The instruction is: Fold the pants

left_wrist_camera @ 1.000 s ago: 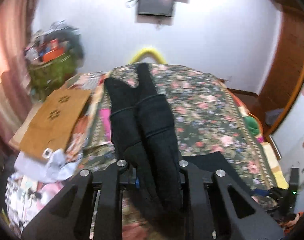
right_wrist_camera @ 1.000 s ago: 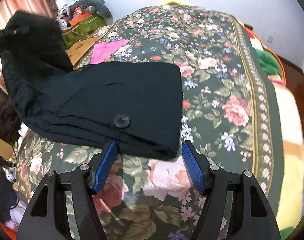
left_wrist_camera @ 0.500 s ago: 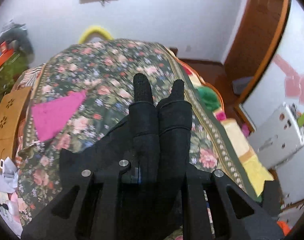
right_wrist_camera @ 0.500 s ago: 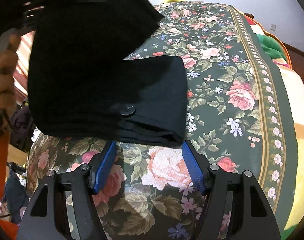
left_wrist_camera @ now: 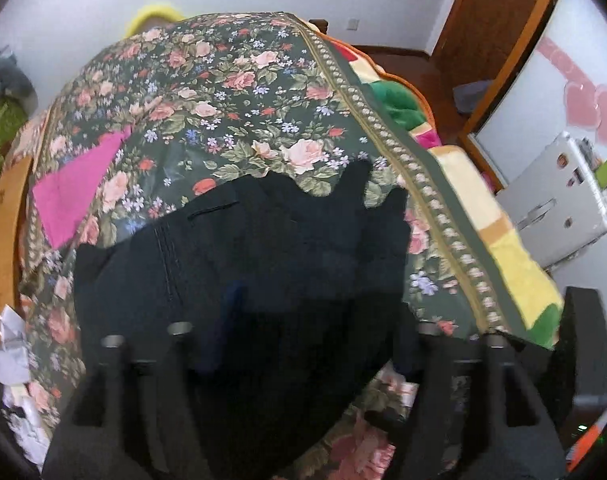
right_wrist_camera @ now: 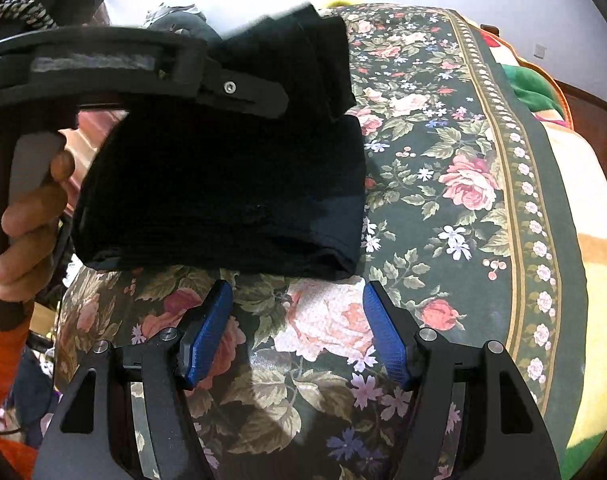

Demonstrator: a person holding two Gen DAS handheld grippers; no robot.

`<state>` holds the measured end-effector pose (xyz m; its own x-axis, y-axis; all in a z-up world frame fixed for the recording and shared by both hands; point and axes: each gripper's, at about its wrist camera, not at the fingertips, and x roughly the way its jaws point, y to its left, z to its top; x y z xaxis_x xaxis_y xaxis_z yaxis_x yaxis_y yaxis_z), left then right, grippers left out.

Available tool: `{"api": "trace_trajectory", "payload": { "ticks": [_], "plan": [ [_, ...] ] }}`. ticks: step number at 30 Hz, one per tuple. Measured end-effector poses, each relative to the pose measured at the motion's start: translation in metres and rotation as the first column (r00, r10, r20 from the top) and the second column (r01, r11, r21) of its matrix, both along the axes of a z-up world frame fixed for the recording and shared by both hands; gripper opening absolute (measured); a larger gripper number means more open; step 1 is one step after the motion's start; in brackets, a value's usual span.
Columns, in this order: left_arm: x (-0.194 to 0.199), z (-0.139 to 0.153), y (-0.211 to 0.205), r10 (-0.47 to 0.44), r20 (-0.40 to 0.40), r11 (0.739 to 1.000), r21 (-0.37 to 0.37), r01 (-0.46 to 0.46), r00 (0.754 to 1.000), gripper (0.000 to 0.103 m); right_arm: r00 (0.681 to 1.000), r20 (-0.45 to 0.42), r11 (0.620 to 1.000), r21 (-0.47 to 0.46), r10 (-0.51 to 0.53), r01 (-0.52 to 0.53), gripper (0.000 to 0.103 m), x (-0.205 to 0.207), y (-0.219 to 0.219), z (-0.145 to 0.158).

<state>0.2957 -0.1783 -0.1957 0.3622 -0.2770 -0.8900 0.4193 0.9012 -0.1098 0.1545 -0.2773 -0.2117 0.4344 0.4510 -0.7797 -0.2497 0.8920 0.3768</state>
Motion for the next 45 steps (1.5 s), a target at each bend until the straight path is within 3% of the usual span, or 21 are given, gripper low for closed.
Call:
{"api": "trace_trajectory", "payload": {
  "ticks": [3,9,14,20,23,30,33,45],
  "plan": [
    [-0.004,0.011,0.003,-0.019,0.002,0.999,-0.036,0.019,1.0,0.083,1.0,-0.003,1.0,-0.004,-0.007,0.007,0.064,0.0,-0.002,0.0],
    [-0.001,0.046,0.023,0.021,0.153,0.999,-0.043,-0.015,0.988,0.096,1.0,-0.011,1.0,-0.005,-0.017,0.017,0.064,0.003,-0.003,-0.002],
    [0.029,0.049,0.056,0.103,0.223,0.994,0.023,-0.111,0.969,0.097,1.0,-0.006,1.0,-0.009,-0.014,0.014,0.064,0.006,-0.002,0.001],
    [0.085,0.018,0.109,0.196,0.133,0.975,0.08,-0.208,0.971,0.097,1.0,0.003,0.999,-0.021,-0.029,0.029,0.064,0.007,-0.002,0.004],
    [0.108,-0.005,0.126,0.221,0.111,0.96,0.149,-0.236,0.969,0.097,0.999,0.004,0.999,-0.029,-0.045,0.045,0.064,0.007,-0.005,0.005],
    [0.139,-0.087,0.147,0.253,-0.029,0.918,0.323,-0.231,0.967,0.097,0.997,0.016,0.996,-0.05,-0.076,0.077,0.064,0.003,-0.008,0.01],
    [0.132,-0.102,0.156,0.251,-0.05,0.927,0.302,-0.225,0.967,0.102,0.996,0.021,0.995,-0.058,-0.082,0.083,0.064,0.001,-0.008,0.013],
    [0.046,-0.084,0.202,0.286,-0.034,0.938,0.216,-0.272,0.958,0.103,0.99,0.101,0.994,-0.052,-0.094,0.1,0.064,-0.009,-0.004,0.038]
  ]
}}
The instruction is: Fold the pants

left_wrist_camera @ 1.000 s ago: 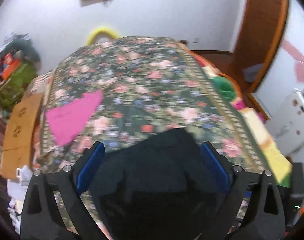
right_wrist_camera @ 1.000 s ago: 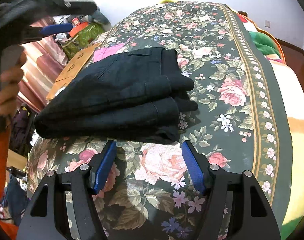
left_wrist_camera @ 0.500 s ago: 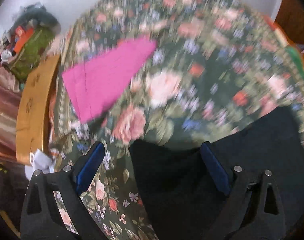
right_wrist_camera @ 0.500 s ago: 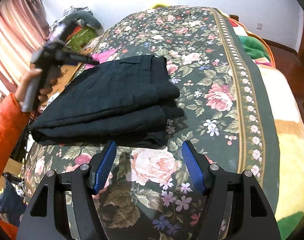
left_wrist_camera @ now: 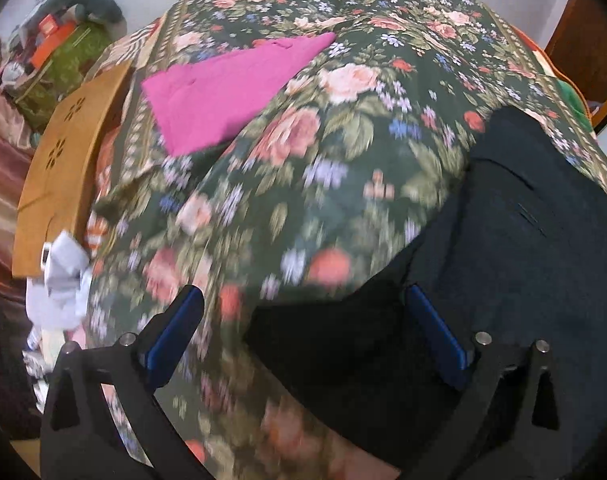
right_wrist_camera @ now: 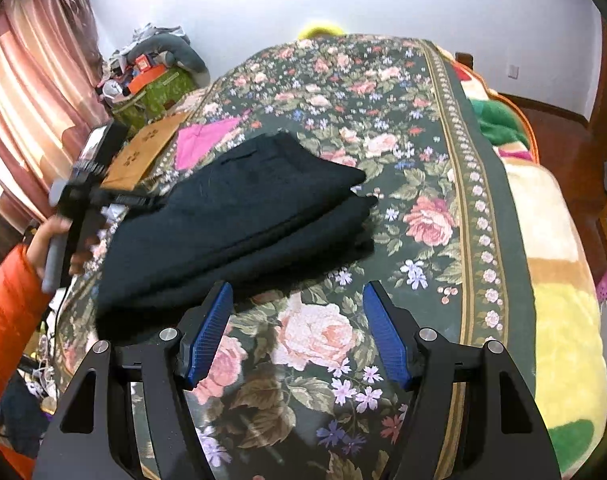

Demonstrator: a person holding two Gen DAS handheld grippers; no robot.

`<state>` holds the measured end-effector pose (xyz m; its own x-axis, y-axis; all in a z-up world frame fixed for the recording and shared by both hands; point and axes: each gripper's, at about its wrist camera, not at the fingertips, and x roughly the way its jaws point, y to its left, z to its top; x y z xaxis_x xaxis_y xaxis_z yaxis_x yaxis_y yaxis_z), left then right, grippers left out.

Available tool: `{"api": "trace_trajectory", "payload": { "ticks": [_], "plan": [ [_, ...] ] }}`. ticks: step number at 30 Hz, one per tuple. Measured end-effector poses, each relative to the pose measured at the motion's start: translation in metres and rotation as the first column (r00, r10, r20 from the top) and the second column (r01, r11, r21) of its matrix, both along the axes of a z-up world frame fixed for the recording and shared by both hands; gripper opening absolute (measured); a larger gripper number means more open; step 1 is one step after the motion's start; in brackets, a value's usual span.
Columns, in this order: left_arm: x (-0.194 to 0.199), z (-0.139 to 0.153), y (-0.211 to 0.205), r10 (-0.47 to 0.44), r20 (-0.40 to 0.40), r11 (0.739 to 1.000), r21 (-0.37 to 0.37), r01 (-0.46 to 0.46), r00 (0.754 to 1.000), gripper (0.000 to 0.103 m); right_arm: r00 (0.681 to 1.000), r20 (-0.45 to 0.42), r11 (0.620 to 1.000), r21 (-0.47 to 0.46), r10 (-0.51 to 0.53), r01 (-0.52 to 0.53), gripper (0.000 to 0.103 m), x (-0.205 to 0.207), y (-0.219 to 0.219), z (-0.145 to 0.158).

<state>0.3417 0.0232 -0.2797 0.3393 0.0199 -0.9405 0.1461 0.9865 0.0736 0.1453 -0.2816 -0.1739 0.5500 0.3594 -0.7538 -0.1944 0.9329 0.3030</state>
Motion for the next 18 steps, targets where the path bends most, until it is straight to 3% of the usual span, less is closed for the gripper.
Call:
{"api": "trace_trajectory", "payload": {
  "ticks": [4,12,13,15,18],
  "plan": [
    [-0.04,0.011,0.009,0.012,0.025,1.0,-0.013,-0.012,1.0,0.103,0.999,0.033,1.0,0.01,-0.004,0.004,0.064,-0.004,-0.001,0.007],
    [-0.093,0.032,0.009,0.017,0.108,1.0,0.002,-0.017,0.994,0.103,1.0,-0.001,0.998,0.058,-0.025,0.025,0.064,-0.004,0.0,0.001],
    [-0.096,0.036,0.008,0.013,0.123,1.0,0.008,-0.014,0.992,0.1,1.0,-0.002,0.998,0.059,-0.019,0.019,0.064,-0.005,0.002,0.001],
    [-0.108,0.049,0.003,-0.019,0.171,1.0,-0.007,0.021,0.985,0.076,1.0,-0.003,0.998,0.062,-0.006,0.006,0.064,-0.005,0.008,0.0],
    [-0.121,0.065,-0.008,-0.067,0.225,0.998,0.029,0.062,0.972,0.059,1.0,0.019,0.998,0.05,0.022,-0.023,0.06,-0.008,0.019,0.001]
  ]
}}
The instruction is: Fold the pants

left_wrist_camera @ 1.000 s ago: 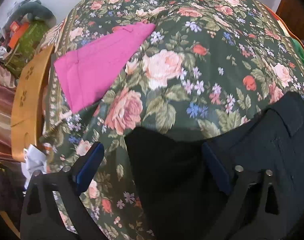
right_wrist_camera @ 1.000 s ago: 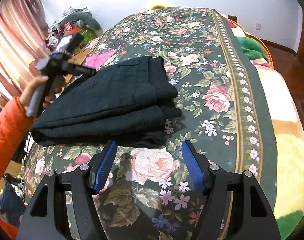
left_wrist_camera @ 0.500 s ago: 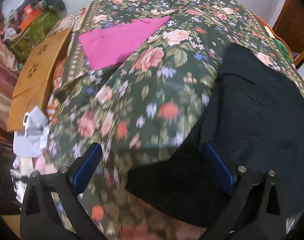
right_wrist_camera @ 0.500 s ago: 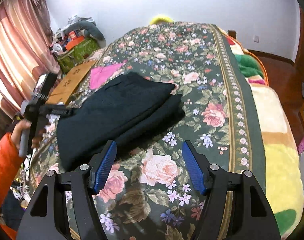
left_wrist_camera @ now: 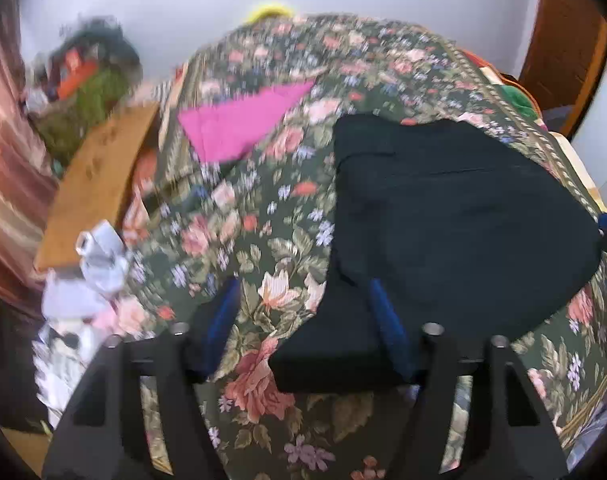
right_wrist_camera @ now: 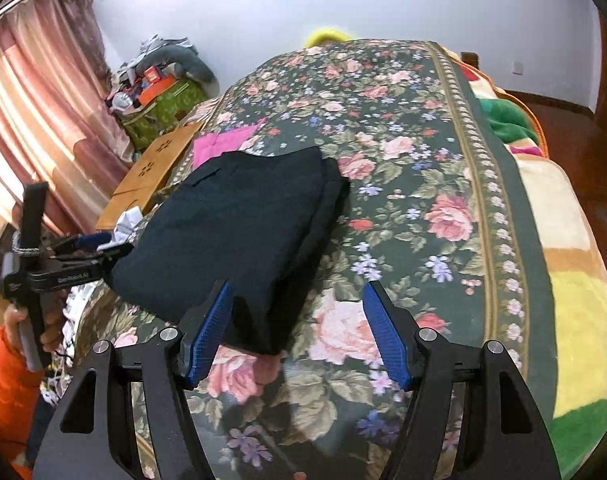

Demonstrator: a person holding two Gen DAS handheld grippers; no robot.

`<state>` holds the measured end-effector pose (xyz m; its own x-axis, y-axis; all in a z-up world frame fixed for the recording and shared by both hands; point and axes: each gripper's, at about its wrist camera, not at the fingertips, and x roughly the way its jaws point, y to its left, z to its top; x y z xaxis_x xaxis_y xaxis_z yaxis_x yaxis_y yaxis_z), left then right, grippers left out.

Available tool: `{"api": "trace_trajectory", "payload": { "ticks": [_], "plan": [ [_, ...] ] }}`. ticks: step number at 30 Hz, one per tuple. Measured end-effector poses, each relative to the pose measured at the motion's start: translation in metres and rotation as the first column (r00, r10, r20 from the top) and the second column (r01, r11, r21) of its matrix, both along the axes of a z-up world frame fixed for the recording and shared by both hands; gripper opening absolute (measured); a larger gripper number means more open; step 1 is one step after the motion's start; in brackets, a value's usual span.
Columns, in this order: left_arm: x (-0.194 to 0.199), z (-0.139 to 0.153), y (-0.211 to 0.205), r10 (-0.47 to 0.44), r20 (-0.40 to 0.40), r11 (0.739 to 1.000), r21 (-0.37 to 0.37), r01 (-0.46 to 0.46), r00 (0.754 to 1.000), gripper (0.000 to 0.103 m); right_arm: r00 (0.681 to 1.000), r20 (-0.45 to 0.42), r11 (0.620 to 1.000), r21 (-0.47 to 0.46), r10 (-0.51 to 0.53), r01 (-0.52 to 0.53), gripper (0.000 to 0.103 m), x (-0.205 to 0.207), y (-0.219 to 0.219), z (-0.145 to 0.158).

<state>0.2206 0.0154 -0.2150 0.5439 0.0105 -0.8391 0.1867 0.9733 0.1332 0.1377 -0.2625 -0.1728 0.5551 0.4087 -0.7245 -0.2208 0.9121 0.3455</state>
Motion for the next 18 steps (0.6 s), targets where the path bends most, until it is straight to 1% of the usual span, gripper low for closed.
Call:
{"api": "trace_trajectory", "payload": {
  "ticks": [2,4,6,8,10,11,13,15,18],
  "plan": [
    [-0.005,0.01,-0.007,-0.024,0.04,1.0,-0.003,0.024,0.999,0.054,1.0,0.009,1.0,-0.003,0.014,-0.014,0.056,0.001,0.007,0.0],
    [-0.004,0.012,-0.01,-0.038,0.05,0.999,-0.03,0.04,0.998,0.051,1.0,0.008,1.0,0.001,0.02,-0.02,0.051,0.003,0.012,-0.002],
    [0.003,0.005,-0.009,-0.029,0.024,0.999,-0.045,0.03,0.999,0.044,0.999,0.004,0.999,0.005,0.032,-0.032,0.041,0.006,0.018,-0.007],
    [0.008,-0.007,-0.006,-0.013,-0.019,0.999,-0.053,0.012,1.0,0.037,0.999,-0.001,0.999,-0.004,0.041,-0.041,0.035,0.006,0.022,-0.012],
    [0.011,-0.022,-0.001,0.0,-0.051,0.998,-0.07,-0.003,0.999,0.037,0.998,0.0,0.998,-0.025,0.056,-0.056,0.033,0.005,0.024,-0.015],
    [0.009,-0.025,0.001,0.01,-0.047,0.997,-0.074,-0.013,0.999,0.037,0.998,0.003,0.998,-0.034,0.062,-0.062,0.03,0.005,0.025,-0.016],
    [0.005,-0.024,0.003,0.02,-0.036,0.997,-0.069,-0.023,0.999,0.037,0.997,0.007,0.996,-0.05,0.072,-0.072,0.028,0.004,0.024,-0.017],
    [0.001,-0.021,0.004,0.031,-0.02,0.998,-0.061,-0.033,0.999,0.037,0.997,0.009,0.995,-0.061,0.074,-0.074,0.022,0.002,0.023,-0.018],
    [0.0,-0.022,0.007,0.039,-0.023,0.997,-0.061,-0.04,0.999,0.037,0.997,0.0,0.996,-0.052,0.077,-0.077,0.019,0.0,0.017,-0.018]
  ]
}}
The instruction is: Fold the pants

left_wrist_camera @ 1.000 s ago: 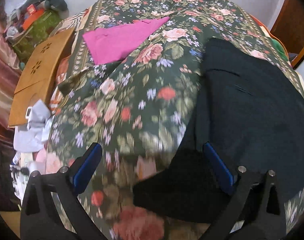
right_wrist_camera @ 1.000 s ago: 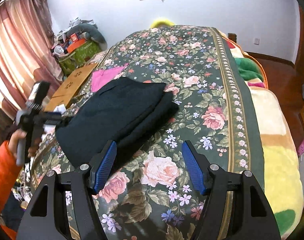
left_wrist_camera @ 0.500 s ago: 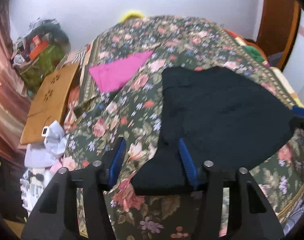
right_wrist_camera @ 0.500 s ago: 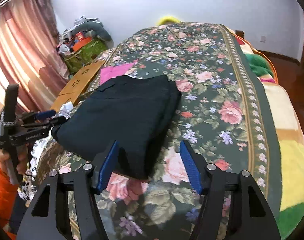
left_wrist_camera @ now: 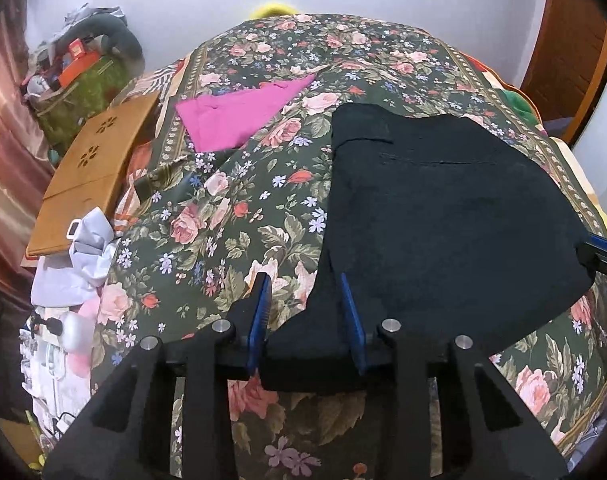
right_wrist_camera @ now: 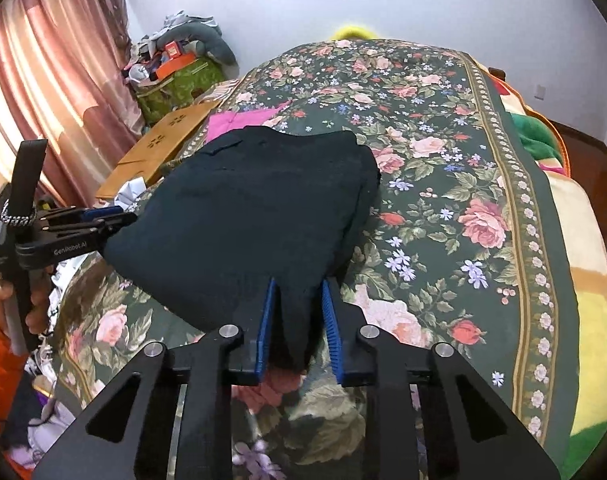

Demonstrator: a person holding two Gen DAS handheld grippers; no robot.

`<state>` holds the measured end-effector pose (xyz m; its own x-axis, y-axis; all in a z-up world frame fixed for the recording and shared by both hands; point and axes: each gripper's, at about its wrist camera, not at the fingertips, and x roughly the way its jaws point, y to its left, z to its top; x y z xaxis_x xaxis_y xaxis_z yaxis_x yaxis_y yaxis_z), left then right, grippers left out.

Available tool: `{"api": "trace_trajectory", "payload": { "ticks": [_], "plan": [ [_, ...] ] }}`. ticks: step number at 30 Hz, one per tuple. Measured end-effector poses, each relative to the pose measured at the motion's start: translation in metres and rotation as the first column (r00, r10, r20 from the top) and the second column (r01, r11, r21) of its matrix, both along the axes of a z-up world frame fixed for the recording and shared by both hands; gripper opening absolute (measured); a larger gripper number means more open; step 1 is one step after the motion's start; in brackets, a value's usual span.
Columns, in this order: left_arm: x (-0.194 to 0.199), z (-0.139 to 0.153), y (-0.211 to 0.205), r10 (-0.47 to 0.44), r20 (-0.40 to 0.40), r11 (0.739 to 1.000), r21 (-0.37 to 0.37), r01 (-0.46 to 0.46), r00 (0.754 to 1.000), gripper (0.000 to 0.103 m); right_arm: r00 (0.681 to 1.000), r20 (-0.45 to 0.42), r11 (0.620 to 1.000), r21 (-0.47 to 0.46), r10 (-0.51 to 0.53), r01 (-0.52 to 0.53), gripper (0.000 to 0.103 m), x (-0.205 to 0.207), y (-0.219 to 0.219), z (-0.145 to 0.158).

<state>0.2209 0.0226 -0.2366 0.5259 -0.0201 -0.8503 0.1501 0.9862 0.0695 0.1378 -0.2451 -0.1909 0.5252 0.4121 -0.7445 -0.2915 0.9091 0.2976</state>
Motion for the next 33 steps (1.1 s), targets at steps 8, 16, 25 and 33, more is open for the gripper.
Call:
{"api": "trace_trajectory", "payload": {
  "ticks": [8,16,25,33],
  "plan": [
    [0.005,0.008,0.021,0.067,0.015,0.994,0.085,-0.068,0.998,0.036,1.0,-0.007,0.993,-0.11,-0.031,0.03,0.019,-0.012,-0.014,0.007],
    [0.027,0.042,0.023,0.031,0.065,0.999,0.029,-0.033,0.997,0.038,0.996,0.001,0.996,-0.006,-0.085,0.085,0.021,0.008,-0.037,0.023],
    [0.079,0.065,-0.013,-0.059,0.1,0.997,-0.049,0.064,0.993,0.081,0.996,0.057,0.997,0.008,-0.073,0.073,0.042,0.061,-0.022,0.031],
    [0.138,0.042,-0.041,-0.137,0.015,0.99,-0.04,0.137,0.99,0.084,0.998,-0.03,0.996,0.064,-0.052,0.054,0.043,0.121,-0.017,0.004]
  ]
}}
